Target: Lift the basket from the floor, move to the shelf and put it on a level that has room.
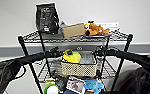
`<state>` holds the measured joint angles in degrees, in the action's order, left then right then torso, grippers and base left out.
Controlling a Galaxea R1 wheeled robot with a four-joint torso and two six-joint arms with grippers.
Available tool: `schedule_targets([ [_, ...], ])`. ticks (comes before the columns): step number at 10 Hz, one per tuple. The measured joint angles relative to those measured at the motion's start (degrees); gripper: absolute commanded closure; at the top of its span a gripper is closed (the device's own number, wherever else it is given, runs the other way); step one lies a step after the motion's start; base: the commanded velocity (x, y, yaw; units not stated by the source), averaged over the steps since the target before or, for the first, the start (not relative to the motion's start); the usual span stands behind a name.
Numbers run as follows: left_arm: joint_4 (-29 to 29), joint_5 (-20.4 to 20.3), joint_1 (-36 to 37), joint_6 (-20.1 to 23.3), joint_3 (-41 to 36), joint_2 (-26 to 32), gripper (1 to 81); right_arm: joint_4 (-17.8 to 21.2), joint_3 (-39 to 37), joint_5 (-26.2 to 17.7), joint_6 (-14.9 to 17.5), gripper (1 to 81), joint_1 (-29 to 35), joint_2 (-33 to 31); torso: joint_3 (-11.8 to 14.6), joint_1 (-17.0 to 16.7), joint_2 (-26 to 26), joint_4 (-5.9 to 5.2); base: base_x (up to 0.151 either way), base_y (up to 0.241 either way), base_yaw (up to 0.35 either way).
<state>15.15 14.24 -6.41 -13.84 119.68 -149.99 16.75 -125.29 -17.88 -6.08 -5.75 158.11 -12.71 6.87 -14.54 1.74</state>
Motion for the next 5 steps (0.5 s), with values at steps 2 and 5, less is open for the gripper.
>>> schedule_targets([
  [2, -0.52, -1.37, -0.06, 0.01, -0.49, 0.73, 1.0, -0.3, 0.27, 0.28, 0.5, 1.0, -0.13, -0.1, 0.0, 0.0, 0.0, 0.0, 0.0, 0.0, 0.0],
  [5, -1.84, -1.87, -0.02, 0.09, -1.88, 1.76, 1.0, -0.3, 1.6, 0.39, 0.46, 1.0, -0.61, -1.13, 0.0, 0.0, 0.0, 0.0, 0.0, 0.0, 0.0],
])
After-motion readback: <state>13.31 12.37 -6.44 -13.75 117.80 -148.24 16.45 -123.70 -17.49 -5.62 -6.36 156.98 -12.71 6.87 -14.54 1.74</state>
